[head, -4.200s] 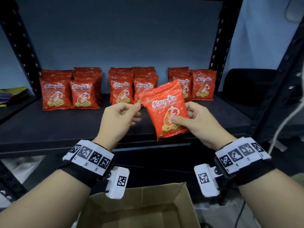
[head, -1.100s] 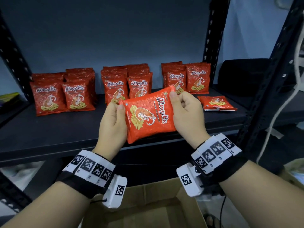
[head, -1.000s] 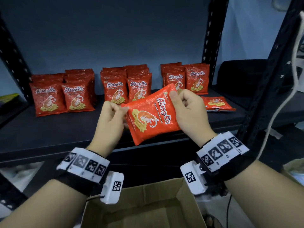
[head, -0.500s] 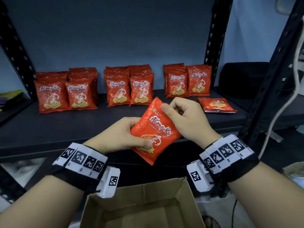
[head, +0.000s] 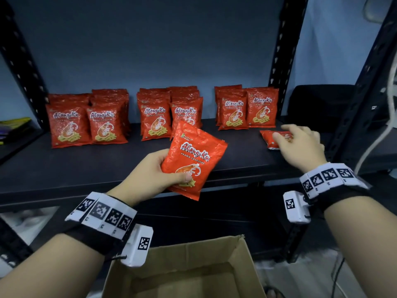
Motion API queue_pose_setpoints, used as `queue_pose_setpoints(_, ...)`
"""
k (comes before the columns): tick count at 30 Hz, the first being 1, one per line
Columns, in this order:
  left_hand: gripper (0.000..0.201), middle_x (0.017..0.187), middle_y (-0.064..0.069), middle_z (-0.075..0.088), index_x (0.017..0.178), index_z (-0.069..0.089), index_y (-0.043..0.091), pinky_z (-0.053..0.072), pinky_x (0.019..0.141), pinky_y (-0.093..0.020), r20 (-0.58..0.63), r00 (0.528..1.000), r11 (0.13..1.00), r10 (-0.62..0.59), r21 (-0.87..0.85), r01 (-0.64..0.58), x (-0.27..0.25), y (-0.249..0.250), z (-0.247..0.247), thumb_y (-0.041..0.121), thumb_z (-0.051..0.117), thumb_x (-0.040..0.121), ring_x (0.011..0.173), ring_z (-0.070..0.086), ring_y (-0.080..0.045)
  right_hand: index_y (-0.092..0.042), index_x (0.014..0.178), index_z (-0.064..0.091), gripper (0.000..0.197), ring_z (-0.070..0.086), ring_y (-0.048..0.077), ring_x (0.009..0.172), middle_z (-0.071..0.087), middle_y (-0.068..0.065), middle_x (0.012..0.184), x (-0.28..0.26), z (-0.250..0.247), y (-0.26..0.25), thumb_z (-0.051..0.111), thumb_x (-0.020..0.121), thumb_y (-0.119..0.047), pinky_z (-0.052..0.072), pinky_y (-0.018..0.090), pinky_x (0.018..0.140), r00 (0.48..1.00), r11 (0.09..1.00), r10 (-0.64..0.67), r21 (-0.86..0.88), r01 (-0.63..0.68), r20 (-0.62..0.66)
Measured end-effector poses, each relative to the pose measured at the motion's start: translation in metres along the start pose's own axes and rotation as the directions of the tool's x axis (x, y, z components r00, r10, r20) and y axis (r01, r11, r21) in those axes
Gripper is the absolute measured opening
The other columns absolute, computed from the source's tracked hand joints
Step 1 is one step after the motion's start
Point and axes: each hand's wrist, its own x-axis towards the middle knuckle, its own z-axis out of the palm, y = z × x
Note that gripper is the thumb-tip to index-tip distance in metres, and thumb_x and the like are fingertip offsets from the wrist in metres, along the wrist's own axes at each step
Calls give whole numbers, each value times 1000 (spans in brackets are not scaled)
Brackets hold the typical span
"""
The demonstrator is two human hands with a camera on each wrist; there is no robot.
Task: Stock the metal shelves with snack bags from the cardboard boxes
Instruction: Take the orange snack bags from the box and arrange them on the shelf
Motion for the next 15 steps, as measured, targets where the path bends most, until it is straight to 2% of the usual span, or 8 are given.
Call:
queue_pose_setpoints(3, 44, 107, 0, 79, 118, 70, 15, 59, 92, -37, -9, 1000, 1000, 3, 15, -3, 2, 0, 2, 14, 87, 77, 99, 76, -18, -39, 137, 57, 53, 37, 42, 137, 48, 13, 148, 0, 2, 2, 32, 99, -66, 29, 60, 110, 992, 996, 93, -14, -92, 90)
queue_pose_setpoints(6, 42, 106, 2, 79, 117, 70, 16, 57, 92, -35, -36, 999, 1000, 9, 24, -8, 4, -2, 4, 16, 87, 79, 99, 76, -17, -38, 126, 59, 48, 42, 41, 131, 51, 12, 141, -6, 6, -6, 29, 100, -65, 32, 59, 106, 992, 997, 69, -42, -64, 108)
queue_pose_setpoints(11, 36, 103, 2, 79, 114, 71, 15, 58, 92, -36, -124, 992, 1000, 11, 11, -10, 10, -3, 8, 15, 86, 81, 95, 76, -16, -34, 110, 59, 28, 50, 36, 120, 54, 5, 125, -23, 14, -35, 39, 104, -53, 37, 55, 99, 990, 997, -45, -58, 53, 135)
queue_pose_setpoints(14, 33, 102, 4, 79, 113, 71, 17, 58, 93, -38, -175, 985, 1000, -3, -6, 2, 12, -5, 12, 13, 84, 83, 95, 76, -14, -30, 95, 56, 21, 54, 29, 106, 54, 1, 112, -28, 13, -46, 53, 99, -51, 44, 47, 92, 986, 998, -67, -10, 70, 152)
queue_pose_setpoints(15, 33, 102, 5, 79, 113, 71, 19, 58, 93, -38, -193, 981, 1000, -2, 3, 3, 12, -7, 13, 13, 84, 83, 95, 76, -14, -29, 95, 55, 23, 54, 27, 103, 55, 1, 112, -29, 10, -48, 58, 96, -52, 46, 45, 90, 985, 998, -61, 4, 61, 162)
